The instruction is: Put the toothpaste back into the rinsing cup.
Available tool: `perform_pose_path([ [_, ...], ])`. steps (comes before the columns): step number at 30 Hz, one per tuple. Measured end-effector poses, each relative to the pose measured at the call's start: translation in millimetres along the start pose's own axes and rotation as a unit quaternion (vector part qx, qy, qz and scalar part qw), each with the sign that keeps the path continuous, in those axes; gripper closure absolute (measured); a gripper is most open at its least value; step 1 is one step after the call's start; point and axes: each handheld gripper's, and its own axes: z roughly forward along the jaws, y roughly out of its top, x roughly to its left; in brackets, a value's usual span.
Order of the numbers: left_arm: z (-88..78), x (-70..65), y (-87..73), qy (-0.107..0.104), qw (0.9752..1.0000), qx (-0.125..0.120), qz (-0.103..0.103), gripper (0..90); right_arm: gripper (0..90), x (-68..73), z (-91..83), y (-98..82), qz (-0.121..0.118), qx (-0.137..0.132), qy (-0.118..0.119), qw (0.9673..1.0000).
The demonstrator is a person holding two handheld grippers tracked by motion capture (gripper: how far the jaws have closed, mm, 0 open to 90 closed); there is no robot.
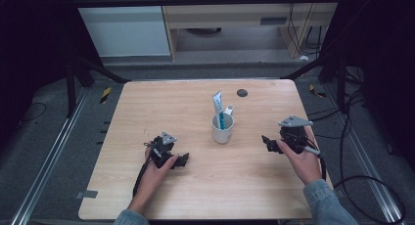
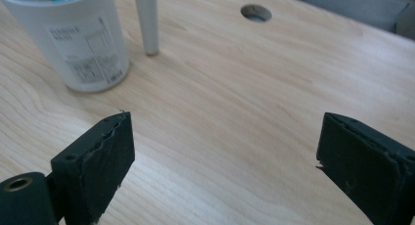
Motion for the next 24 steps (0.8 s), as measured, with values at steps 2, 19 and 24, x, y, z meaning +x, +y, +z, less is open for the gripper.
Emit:
perform_pose_path([
  [2,0.0,-0.1,0.0,0.0,1.0,0.0,0.0,0.0,7.6,-4.7,2.8,-8.6,0.004,0.006,-0.001,1.0],
  [19,-0.2,-0.1,0.0,0.001,1.0,0.001,0.0,0.0,8.2,-34.8,25.2,-43.5,0.055,0.056,-0.017,0.9968],
  [24,-0.1,-0.1,0.0,0.001,1.0,0.001,0.0,0.0,8.3,-41.5,33.1,-46.2,0.074,0.055,-0.018,0.9956],
])
